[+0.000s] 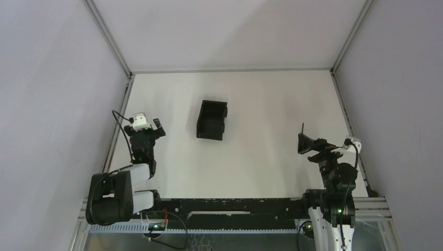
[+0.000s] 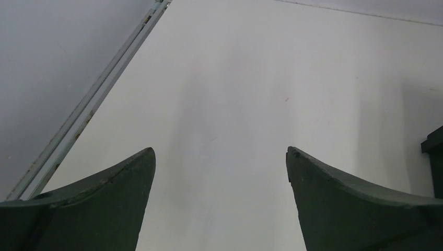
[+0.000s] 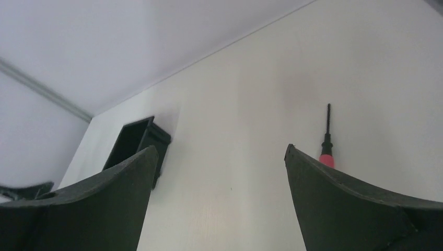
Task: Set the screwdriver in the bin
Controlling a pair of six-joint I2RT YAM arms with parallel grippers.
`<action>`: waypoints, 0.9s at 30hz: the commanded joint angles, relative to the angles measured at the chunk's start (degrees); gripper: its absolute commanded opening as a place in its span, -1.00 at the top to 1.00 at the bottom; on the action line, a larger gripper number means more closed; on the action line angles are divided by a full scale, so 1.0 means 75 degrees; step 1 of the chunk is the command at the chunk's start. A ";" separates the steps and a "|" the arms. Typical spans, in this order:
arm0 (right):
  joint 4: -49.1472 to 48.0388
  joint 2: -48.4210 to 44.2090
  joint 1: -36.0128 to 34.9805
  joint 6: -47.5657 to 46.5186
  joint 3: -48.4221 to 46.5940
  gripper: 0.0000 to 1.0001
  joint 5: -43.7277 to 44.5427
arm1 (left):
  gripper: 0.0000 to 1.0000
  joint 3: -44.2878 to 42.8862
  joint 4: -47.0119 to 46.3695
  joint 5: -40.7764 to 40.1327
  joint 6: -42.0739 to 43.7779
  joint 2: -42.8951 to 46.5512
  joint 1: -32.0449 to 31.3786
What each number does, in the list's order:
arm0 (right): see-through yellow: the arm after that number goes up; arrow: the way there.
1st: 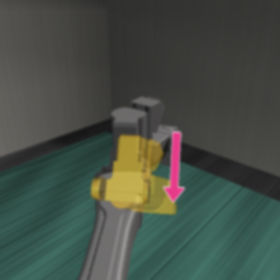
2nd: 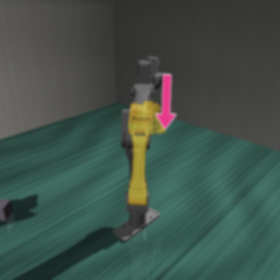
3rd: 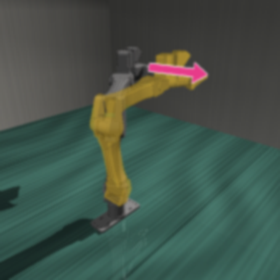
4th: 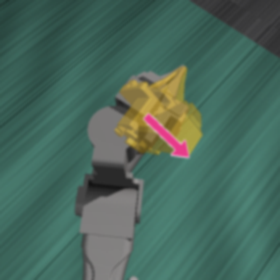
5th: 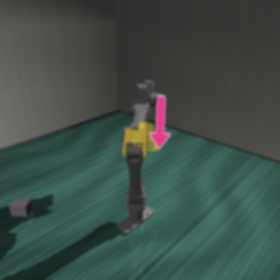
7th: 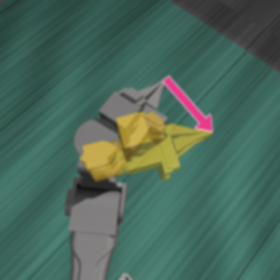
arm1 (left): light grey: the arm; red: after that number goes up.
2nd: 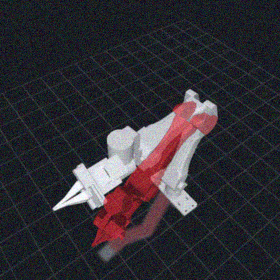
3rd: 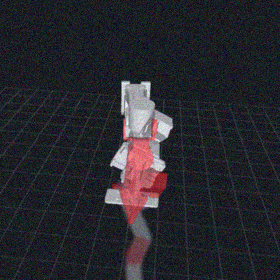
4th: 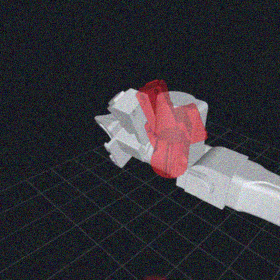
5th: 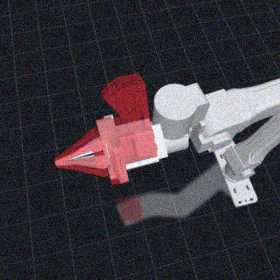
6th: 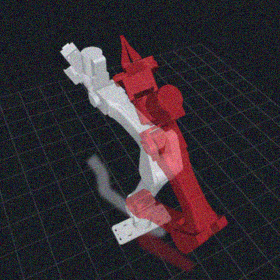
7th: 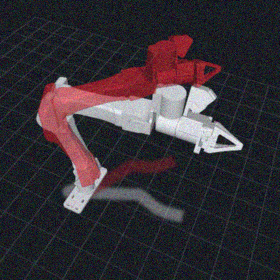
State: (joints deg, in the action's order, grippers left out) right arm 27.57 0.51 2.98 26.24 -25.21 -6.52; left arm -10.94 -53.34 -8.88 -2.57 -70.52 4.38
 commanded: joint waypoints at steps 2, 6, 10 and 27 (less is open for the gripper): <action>-0.0745 0.0106 -0.0011 0.1012 -0.0173 -0.99 0.1379 | -1.00 -0.0361 -0.0189 -0.0097 0.0102 0.0004 -0.0039; -0.1822 0.0681 -0.0011 0.0513 -0.0591 -0.97 0.0427 | -1.00 -0.0352 -0.0189 -0.0103 0.0096 0.0011 -0.0044; -0.1128 0.3167 0.0000 -0.0192 -0.2360 -0.95 0.0009 | -1.00 -0.0358 -0.0189 -0.0097 0.0097 0.0005 -0.0043; 0.2692 1.2231 0.0307 -0.1867 -0.5693 -0.74 0.0829 | -1.00 -0.0356 -0.0189 -0.0094 0.0103 0.0004 -0.0045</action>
State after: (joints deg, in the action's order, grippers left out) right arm 45.12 89.47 5.17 15.18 -68.53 -1.54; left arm -10.94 -53.32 -8.88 -2.57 -70.52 4.38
